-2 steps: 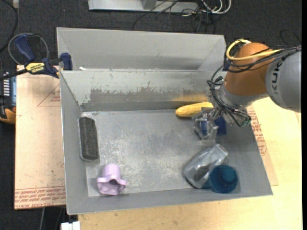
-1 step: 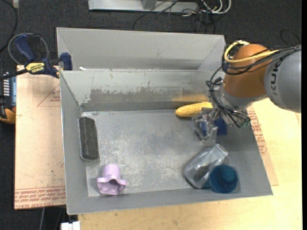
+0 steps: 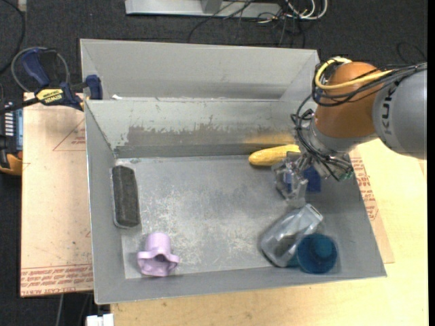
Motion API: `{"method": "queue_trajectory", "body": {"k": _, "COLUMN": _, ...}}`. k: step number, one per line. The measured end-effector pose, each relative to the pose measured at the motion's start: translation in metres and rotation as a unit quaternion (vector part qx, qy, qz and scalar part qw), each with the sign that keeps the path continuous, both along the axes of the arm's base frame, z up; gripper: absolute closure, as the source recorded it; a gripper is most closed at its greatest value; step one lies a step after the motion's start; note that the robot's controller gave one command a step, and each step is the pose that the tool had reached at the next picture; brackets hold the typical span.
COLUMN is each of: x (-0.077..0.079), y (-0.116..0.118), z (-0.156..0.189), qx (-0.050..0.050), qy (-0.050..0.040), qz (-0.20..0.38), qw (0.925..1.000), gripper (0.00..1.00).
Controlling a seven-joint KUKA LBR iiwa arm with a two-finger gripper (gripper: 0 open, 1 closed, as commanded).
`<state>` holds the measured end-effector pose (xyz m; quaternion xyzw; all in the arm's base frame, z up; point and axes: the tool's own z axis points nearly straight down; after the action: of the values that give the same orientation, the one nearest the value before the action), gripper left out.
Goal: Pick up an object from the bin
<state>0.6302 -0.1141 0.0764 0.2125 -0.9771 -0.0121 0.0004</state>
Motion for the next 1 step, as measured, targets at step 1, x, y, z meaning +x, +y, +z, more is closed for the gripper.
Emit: {"method": "queue_trajectory", "body": {"k": 1, "x": -0.0031, "y": -0.0006, "z": 0.0152, "qx": 0.002, "qy": 0.0054, "qz": -0.002, "qw": 1.0000, "gripper": 1.00}}
